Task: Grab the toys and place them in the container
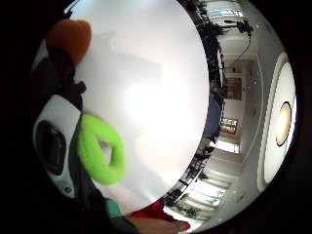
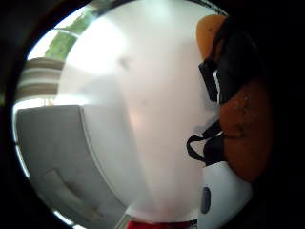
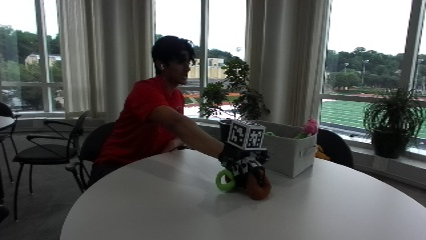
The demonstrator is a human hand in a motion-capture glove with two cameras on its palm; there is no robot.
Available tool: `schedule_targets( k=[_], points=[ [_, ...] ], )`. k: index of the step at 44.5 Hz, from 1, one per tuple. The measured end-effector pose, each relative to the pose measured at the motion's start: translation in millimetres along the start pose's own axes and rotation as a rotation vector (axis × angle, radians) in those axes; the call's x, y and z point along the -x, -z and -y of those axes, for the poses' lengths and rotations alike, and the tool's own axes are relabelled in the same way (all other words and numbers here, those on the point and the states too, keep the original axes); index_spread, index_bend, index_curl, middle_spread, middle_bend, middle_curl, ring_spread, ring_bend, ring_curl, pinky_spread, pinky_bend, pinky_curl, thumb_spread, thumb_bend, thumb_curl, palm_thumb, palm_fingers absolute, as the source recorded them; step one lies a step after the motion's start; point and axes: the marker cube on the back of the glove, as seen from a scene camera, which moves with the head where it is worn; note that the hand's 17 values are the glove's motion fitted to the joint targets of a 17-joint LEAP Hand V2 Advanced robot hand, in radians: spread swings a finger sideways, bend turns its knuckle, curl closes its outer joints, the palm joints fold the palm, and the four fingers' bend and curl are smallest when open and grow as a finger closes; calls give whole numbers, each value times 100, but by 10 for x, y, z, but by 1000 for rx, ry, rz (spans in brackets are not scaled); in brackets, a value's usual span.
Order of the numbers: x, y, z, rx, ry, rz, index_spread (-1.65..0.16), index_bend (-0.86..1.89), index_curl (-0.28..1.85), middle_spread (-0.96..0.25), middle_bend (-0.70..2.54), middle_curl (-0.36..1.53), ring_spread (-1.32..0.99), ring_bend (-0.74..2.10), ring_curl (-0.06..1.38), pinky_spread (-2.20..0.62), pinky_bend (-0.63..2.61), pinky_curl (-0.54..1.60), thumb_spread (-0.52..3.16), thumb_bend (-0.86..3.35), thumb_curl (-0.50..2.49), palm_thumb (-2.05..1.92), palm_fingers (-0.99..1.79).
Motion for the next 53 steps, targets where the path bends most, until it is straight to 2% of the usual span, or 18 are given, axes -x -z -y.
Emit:
schedule_targets(
  k=[11, 23, 30, 38, 47, 53],
  points=[
    [-68, 466, -427, -57, 33, 90, -36, 89, 61, -30, 45, 18, -44, 114, 44, -41, 118, 31, 74, 21, 74, 73, 83],
    [62, 1777, -966, -191, 100, 137, -32, 92, 73, -40, 52, 24, -46, 112, 46, -41, 110, 34, 53, 20, 85, 74, 87],
    [517, 2312, -1322, -249, 147, 155, -31, 90, 78, -43, 51, 26, -47, 111, 47, -42, 109, 36, 44, 19, 91, 72, 87],
    [1237, 2939, -1736, -298, 264, 193, -30, 88, 83, -45, 49, 29, -48, 111, 48, -43, 107, 37, 37, 18, 96, 70, 87],
    [1554, 3107, -1926, -321, 285, 197, -29, 85, 88, -45, 44, 30, -48, 110, 49, -43, 107, 39, 32, 17, 101, 69, 87],
    [1703, 3108, -1957, -297, 303, 229, -30, 81, 91, -40, 30, 28, -49, 110, 50, -43, 109, 41, 32, 15, 104, 67, 76]
  ],
)
